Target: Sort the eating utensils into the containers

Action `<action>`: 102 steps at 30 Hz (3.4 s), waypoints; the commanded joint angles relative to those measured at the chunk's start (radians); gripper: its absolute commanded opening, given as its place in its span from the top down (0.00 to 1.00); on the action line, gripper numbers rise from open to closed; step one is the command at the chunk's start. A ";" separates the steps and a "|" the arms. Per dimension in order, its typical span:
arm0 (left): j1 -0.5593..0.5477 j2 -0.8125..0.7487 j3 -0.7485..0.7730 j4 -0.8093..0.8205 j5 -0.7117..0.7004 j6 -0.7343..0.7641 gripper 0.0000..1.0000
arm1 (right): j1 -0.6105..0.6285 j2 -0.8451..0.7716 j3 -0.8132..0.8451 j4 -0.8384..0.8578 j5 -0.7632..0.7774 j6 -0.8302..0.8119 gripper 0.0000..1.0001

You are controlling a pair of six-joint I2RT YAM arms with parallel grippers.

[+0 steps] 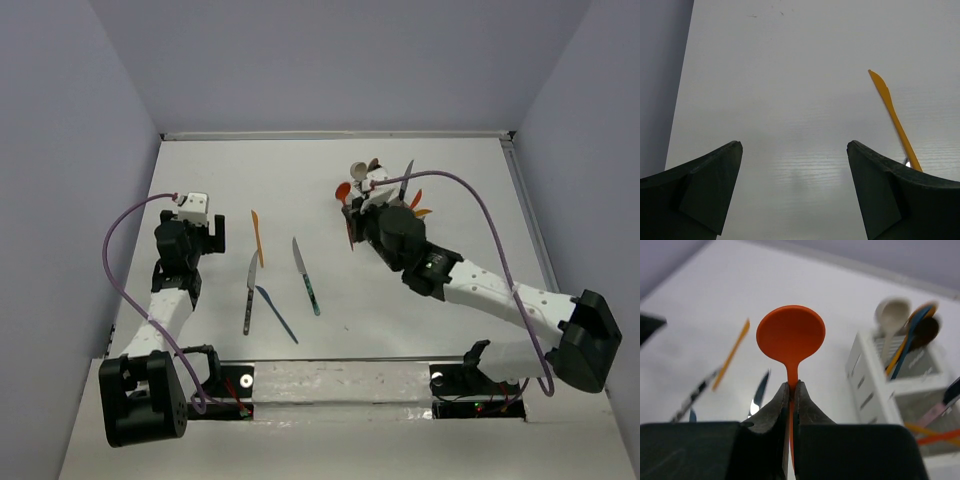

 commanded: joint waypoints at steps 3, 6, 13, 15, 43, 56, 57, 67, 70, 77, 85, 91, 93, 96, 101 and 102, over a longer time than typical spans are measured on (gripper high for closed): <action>0.011 -0.028 -0.028 0.115 0.030 -0.012 0.01 | -0.212 0.054 0.068 0.685 0.048 -0.231 1.00; 0.009 -0.037 -0.034 0.123 0.042 -0.012 0.01 | -0.287 0.161 0.100 0.793 -0.014 -0.237 1.00; 0.012 -0.042 -0.039 0.125 0.048 -0.014 0.01 | -0.329 0.312 0.117 0.871 0.003 -0.300 1.00; 0.012 -0.040 -0.039 0.126 0.051 -0.014 0.01 | -0.342 0.332 0.099 0.870 0.009 -0.279 1.00; 0.014 -0.029 -0.030 0.115 0.064 -0.012 0.01 | -0.080 0.272 0.396 -0.109 0.017 -0.178 0.36; 0.014 -0.042 -0.037 0.117 0.068 -0.011 0.01 | 0.063 0.674 0.708 -0.689 -0.297 0.125 0.30; 0.015 -0.045 -0.039 0.117 0.071 -0.009 0.01 | 0.063 0.704 0.715 -0.705 -0.304 0.125 0.30; 0.017 -0.051 -0.043 0.117 0.079 -0.005 0.01 | 0.063 0.853 0.745 -0.745 -0.302 0.117 0.43; 0.017 -0.057 -0.047 0.117 0.082 -0.005 0.01 | 0.063 0.876 0.752 -0.773 -0.293 0.131 0.60; 0.017 -0.057 -0.045 0.117 0.084 -0.005 0.01 | 0.063 0.881 0.742 -0.791 -0.250 0.163 1.00; 0.015 -0.060 -0.047 0.117 0.087 -0.005 0.01 | 0.063 0.530 0.593 -0.457 -0.141 0.154 1.00; 0.018 -0.063 -0.048 0.118 0.088 -0.002 0.01 | 0.041 0.151 0.300 0.111 0.162 0.111 1.00; 0.018 -0.065 -0.050 0.118 0.088 -0.003 0.01 | 0.026 0.047 0.233 0.231 0.270 0.103 1.00; 0.018 -0.068 -0.051 0.118 0.091 0.000 0.01 | -0.029 -0.048 0.090 0.486 0.478 0.123 1.00; 0.018 -0.069 -0.051 0.118 0.094 0.000 0.01 | -0.152 -0.052 -0.039 0.621 0.685 0.169 1.00; 0.018 -0.068 -0.051 0.118 0.093 0.000 0.01 | -0.164 -0.052 -0.047 0.621 0.699 0.171 1.00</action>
